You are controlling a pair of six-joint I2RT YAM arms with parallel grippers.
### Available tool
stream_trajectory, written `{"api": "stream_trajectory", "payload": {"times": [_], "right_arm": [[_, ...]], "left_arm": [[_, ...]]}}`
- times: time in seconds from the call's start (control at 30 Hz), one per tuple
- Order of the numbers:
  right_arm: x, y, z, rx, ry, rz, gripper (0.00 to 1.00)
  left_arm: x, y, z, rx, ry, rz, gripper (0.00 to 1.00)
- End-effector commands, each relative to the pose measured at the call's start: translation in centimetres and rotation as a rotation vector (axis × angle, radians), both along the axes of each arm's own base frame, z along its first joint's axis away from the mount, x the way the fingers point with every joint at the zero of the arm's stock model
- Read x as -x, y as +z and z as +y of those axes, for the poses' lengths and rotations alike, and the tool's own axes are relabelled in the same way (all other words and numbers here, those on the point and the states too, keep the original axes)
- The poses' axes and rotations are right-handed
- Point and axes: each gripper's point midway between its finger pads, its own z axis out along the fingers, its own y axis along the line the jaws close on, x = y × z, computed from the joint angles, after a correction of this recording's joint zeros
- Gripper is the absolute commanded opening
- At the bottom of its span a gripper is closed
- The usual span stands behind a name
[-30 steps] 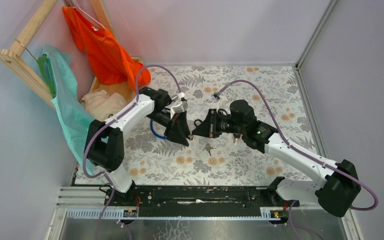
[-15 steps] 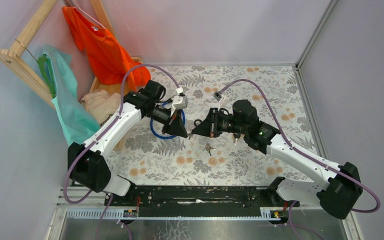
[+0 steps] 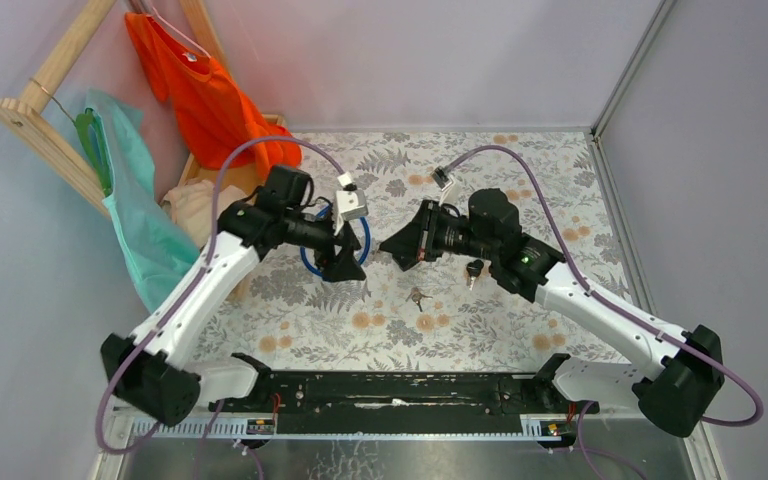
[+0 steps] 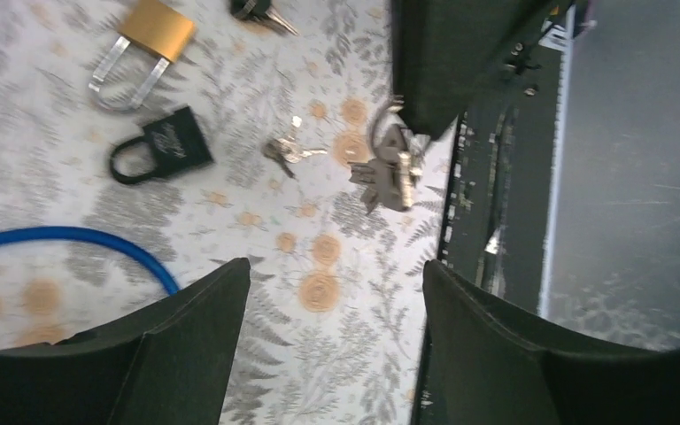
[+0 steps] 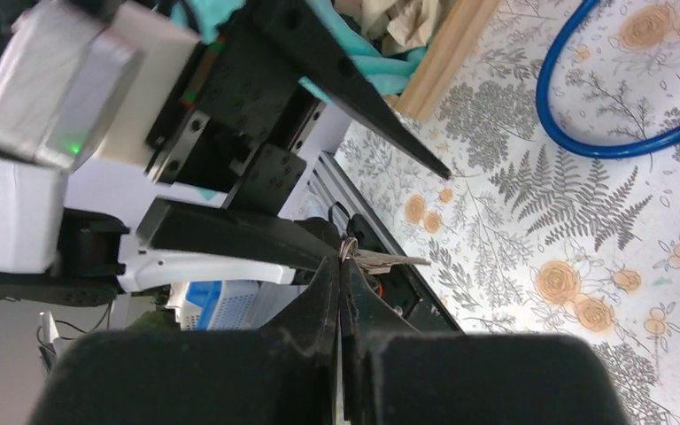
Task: Unlock with the key
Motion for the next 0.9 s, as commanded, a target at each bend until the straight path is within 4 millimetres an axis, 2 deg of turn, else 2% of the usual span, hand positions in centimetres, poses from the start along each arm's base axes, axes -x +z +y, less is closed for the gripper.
{"api": "stream_trajectory", "payload": {"times": [0.0,0.13,0.23,0.33,0.47,0.7,0.87], "right_arm": [[-0.6,4.0,0.4,-0.100,-0.039,-0.042,0.00],[-0.7,4.2,0.1,-0.117,-0.066,-0.029,0.00],[-0.9,4.1,-0.1,-0.116,-0.085,-0.017,0.00],[-1.1,4.2,-0.1,-0.123,-0.098,-0.011,0.00],[-1.2,4.4,0.0,-0.146,-0.098,-0.008,0.00],[-1.1,4.1,0.0,-0.144,-0.099,-0.005,0.00],[-1.0,3.9,-0.2,-0.137,-0.101,-0.003,0.00]], "left_arm": [[-1.3,2.7,0.2,0.029,0.063,-0.264,0.78],[-1.8,3.6,-1.5,0.121,0.125,-0.372,0.74],[-0.3,3.3,-2.6,0.137,0.090,-0.415,0.72],[0.2,3.2,-3.4,0.143,0.102,-0.462,0.68],[-1.2,4.4,-3.6,0.175,0.208,-0.546,0.57],[-1.7,4.5,-3.4,0.178,0.254,-0.541,0.43],[-2.1,4.0,-3.3,0.156,0.257,-0.554,0.21]]}}
